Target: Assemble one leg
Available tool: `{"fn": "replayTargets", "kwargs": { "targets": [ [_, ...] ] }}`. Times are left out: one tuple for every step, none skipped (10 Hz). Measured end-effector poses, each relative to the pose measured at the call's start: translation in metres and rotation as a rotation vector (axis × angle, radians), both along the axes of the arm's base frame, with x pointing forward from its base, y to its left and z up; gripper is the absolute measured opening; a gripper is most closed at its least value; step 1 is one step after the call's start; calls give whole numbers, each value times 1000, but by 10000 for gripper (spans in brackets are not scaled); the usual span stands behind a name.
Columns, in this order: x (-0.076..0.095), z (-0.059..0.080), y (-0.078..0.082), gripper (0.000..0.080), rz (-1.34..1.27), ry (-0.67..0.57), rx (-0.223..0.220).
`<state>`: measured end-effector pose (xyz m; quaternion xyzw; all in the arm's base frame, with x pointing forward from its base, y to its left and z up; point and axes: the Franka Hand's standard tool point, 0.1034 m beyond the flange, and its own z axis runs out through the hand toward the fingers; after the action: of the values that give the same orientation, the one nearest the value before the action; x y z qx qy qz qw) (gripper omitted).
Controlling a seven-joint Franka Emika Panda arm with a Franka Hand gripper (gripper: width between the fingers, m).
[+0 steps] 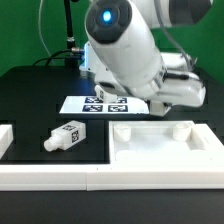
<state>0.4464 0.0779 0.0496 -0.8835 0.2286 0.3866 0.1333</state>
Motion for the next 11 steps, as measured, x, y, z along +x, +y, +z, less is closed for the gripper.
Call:
{"fn": "replayTargets", "kwargs": {
  "targets": [
    [27,23,-21,284,-21,-47,20],
    [41,33,-32,284,-14,-80,21],
    [53,41,-35,284,4,-109,24],
    [52,37,-34,284,2,-114,18],
    [59,31,-34,284,-6,-182,-18],
    [63,34,-31,284,-8,-260,-55],
    [68,38,-22,284,21,-294,-74],
    [85,56,-14,284,51,-342,-93],
    [109,79,-13,284,87,-433,-105],
    [121,84,-16,284,107,-511,-113],
    [123,82,-16,284,95,-591,-173]
  ]
}}
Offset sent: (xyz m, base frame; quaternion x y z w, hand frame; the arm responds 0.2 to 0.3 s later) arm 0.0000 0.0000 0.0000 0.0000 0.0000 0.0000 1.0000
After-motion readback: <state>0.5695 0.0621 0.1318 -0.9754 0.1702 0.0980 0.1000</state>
